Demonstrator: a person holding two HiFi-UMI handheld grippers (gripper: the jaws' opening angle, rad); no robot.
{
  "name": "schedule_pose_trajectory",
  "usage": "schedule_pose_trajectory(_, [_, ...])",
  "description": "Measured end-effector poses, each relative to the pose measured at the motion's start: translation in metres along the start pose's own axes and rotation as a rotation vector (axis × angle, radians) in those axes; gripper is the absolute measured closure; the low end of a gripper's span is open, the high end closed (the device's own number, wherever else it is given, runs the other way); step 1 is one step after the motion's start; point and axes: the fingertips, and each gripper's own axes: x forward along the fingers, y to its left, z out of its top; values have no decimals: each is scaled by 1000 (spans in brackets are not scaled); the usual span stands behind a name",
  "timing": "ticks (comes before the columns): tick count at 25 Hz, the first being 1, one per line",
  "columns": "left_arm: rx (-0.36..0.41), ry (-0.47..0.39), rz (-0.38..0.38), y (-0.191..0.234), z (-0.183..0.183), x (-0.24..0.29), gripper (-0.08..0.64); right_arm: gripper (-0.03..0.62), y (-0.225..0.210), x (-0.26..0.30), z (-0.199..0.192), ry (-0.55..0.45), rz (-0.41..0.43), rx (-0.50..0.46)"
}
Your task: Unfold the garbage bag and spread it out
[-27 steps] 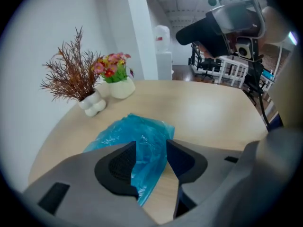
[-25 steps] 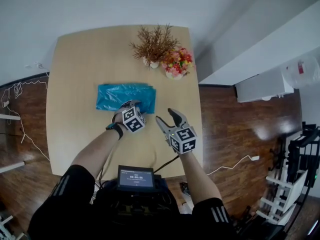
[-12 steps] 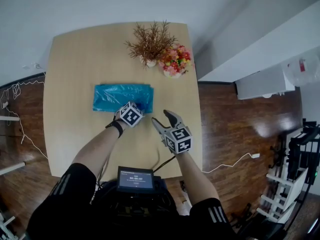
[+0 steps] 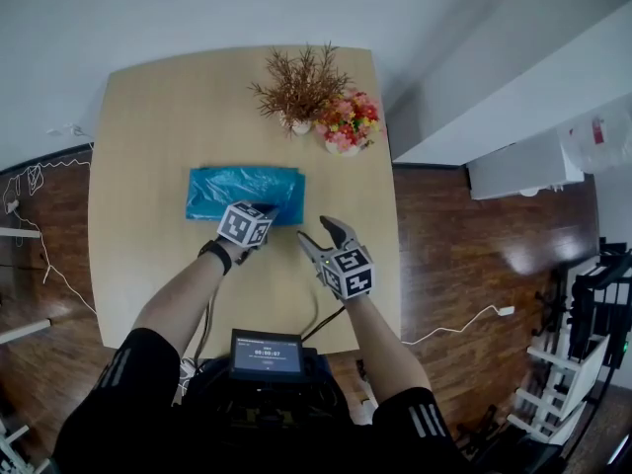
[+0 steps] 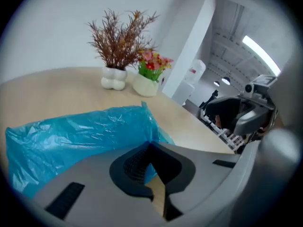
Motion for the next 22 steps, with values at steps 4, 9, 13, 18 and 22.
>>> schedule_pose_trajectory(4, [-38, -106, -38, -7, 19, -30, 559, 325, 0, 19, -7, 54, 8, -83])
schedule_pose_trajectory(9, [-26, -167, -50, -11, 25, -56, 559, 351, 0, 58, -24, 153, 33, -186])
schedule_pose_trajectory(13, [-29, -178, -47, -9, 23, -63, 559, 359, 2, 82, -38, 276, 48, -203])
schedule_pose_trajectory(18, [-44, -185, -30, -6, 20, -66, 559, 390, -6, 101, -62, 377, 26, -239])
schedule_pose_trajectory(22, [-49, -195, -27, -5, 23, -68, 559, 456, -7, 103, -64, 375, 6, -250])
